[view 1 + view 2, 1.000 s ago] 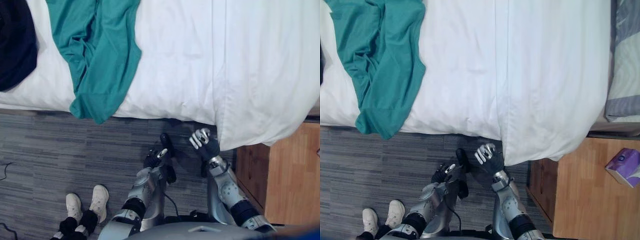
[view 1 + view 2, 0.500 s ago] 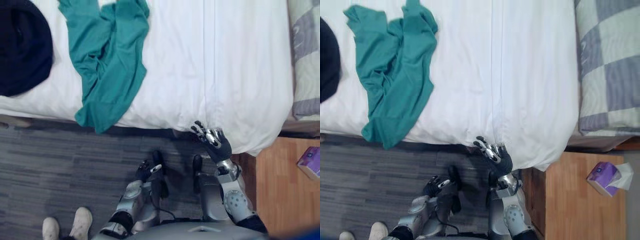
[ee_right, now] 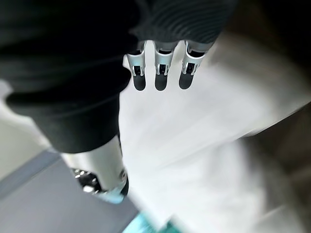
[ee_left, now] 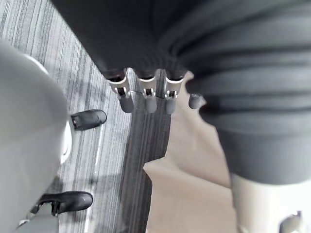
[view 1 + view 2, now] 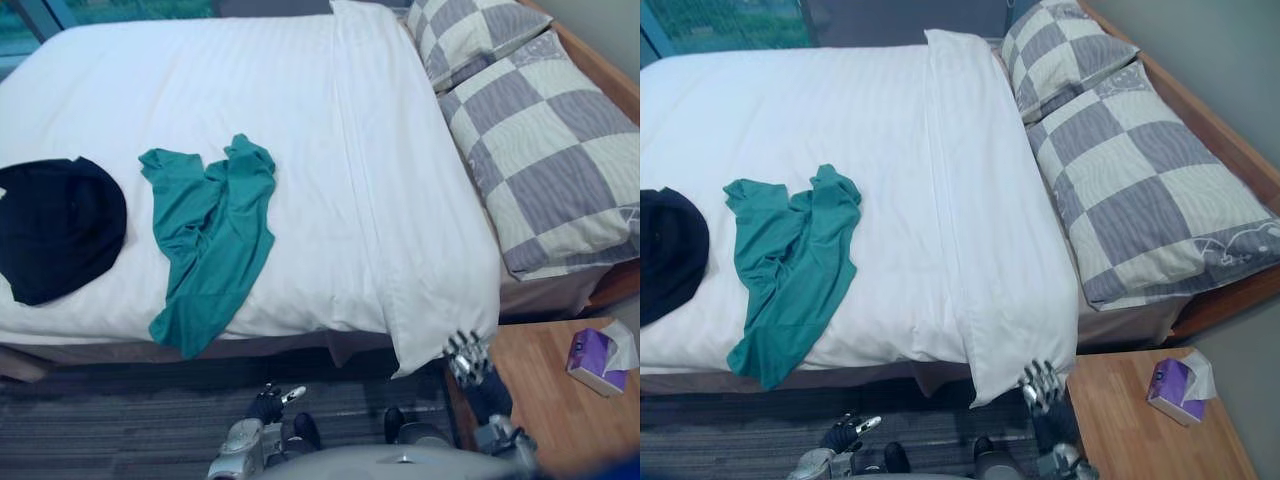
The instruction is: Tidy the bed and pick cloth on bed and put in laundry
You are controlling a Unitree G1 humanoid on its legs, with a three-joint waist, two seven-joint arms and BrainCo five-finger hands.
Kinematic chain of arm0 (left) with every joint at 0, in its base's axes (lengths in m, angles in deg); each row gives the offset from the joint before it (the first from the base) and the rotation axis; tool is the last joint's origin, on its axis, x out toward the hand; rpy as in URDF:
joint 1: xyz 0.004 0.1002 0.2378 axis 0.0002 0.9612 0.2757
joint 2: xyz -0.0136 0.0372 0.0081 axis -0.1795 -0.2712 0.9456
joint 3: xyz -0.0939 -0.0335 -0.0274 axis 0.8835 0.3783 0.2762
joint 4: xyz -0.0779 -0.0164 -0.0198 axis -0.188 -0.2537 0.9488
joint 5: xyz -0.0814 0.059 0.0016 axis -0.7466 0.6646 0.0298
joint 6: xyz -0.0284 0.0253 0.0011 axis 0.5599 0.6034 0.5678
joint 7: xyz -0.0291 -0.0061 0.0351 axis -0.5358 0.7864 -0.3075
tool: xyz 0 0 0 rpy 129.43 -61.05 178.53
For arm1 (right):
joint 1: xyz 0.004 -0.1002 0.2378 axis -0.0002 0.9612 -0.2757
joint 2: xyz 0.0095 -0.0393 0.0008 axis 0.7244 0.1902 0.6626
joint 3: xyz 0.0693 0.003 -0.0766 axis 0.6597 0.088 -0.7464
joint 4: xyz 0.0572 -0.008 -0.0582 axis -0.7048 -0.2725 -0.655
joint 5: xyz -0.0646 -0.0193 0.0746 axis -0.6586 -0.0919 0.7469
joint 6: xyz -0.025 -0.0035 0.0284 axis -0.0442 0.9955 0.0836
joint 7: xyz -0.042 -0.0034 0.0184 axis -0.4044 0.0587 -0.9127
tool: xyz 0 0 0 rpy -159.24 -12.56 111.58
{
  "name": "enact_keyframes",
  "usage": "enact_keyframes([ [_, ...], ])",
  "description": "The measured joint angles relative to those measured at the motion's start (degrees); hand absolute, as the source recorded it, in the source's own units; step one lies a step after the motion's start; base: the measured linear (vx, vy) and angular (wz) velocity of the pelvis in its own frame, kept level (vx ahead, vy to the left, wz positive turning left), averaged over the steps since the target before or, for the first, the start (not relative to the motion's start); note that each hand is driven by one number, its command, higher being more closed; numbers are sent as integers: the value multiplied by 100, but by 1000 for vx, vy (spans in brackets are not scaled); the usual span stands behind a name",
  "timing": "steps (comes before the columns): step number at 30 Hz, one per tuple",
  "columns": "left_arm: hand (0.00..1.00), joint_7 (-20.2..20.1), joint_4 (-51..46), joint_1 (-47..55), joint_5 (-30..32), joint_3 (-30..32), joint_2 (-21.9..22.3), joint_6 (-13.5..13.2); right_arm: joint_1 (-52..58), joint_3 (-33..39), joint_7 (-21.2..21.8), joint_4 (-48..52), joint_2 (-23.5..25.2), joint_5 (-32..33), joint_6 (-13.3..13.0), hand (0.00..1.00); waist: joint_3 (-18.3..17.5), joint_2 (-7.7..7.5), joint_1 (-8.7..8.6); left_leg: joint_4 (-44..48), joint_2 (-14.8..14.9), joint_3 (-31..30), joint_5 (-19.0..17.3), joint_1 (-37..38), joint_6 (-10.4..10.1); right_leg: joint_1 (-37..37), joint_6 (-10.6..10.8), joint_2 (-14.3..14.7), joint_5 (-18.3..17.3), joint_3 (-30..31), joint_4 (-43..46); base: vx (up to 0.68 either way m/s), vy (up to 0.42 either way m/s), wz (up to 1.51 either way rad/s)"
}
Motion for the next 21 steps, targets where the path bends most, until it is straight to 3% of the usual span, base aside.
enact_keyframes([
  [6,0,-101,88,102,114,290,73,2,-128,466,-244,-1306,36,-344,-23,0,-68,-6,16,-1,-30,47,-138,329,-27,58,-50,-12,-423,25,537,39,-14,-3],
  [9,0,-71,236,109,95,311,95,7,-291,739,-428,-1706,66,-777,172,0,-86,2,56,3,-11,156,-161,479,-44,71,-65,-1,-463,130,614,80,-26,-21],
  [14,0,423,280,162,-140,789,226,56,-583,1112,-933,-1944,41,-1904,1140,0,-59,60,160,188,91,506,-349,652,-104,249,-63,96,-373,404,412,75,-14,-31],
  [15,0,558,242,165,-140,830,223,58,-638,1113,-1044,-1941,49,-2069,1333,0,-7,-8,158,820,216,499,-673,458,-123,298,-48,66,-401,409,438,81,-29,-22],
  [18,0,953,211,113,-311,1077,218,154,-685,1109,-1283,-1915,61,-2122,1591,0,80,-75,153,2815,672,476,-1107,-361,-112,338,-21,-83,-474,179,615,44,-34,12],
  [19,0,1005,216,96,-307,1169,220,170,-681,1112,-1327,-1882,64,-2120,1604,0,118,-71,154,3043,720,476,-1141,-430,-111,375,5,-126,-493,134,640,11,54,21],
  [21,0,1335,237,94,-156,1359,329,169,-656,1273,-1506,-1761,41,-2115,1587,0,145,45,143,3508,1149,478,-1542,-462,67,376,36,-261,-612,84,797,6,142,9],
])
